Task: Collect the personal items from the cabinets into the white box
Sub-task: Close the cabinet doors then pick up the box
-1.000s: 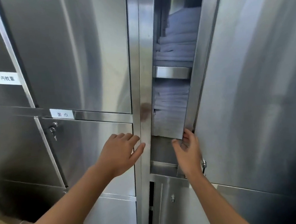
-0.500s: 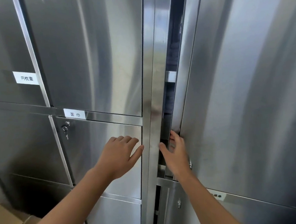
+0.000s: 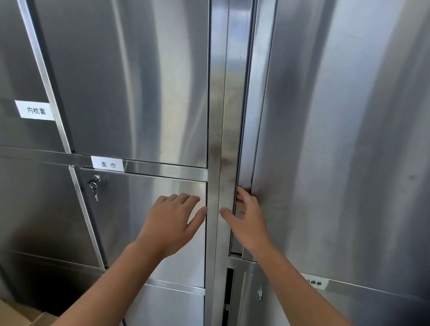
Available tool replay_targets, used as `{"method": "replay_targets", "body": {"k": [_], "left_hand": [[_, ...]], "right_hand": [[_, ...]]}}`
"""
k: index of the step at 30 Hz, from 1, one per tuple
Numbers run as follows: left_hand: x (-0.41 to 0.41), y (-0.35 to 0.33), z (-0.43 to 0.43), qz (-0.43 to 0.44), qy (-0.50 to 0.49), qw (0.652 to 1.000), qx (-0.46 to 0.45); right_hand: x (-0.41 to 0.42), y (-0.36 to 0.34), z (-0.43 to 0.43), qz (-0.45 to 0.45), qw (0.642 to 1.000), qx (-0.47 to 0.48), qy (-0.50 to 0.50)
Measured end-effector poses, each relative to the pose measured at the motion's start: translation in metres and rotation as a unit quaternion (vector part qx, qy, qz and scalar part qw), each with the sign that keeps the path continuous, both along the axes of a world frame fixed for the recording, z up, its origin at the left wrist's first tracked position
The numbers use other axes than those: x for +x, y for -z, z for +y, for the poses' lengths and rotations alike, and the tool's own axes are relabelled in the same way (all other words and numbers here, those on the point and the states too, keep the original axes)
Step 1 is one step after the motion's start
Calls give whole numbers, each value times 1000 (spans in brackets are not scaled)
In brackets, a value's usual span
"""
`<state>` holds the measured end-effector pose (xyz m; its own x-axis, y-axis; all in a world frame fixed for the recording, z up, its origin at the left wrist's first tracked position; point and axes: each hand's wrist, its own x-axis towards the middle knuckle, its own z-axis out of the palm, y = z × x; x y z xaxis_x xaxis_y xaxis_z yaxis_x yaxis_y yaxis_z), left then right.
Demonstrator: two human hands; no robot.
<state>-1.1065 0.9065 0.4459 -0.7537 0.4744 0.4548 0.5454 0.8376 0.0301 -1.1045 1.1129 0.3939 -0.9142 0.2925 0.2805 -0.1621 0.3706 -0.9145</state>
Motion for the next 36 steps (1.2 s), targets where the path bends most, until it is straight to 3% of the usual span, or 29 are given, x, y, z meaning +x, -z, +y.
{"method": "replay_targets", "body": {"k": [10, 24, 36], "left_hand": [[8, 12, 17, -9, 15, 1000, 5], [73, 128, -8, -159, -42, 986, -22], [67, 139, -6, -176, -19, 984, 10]], "right_hand": [[26, 10, 23, -43, 992, 111, -41], [88, 122, 5, -186, 974, 76, -101], [104, 142, 0, -214, 975, 34, -45]]}}
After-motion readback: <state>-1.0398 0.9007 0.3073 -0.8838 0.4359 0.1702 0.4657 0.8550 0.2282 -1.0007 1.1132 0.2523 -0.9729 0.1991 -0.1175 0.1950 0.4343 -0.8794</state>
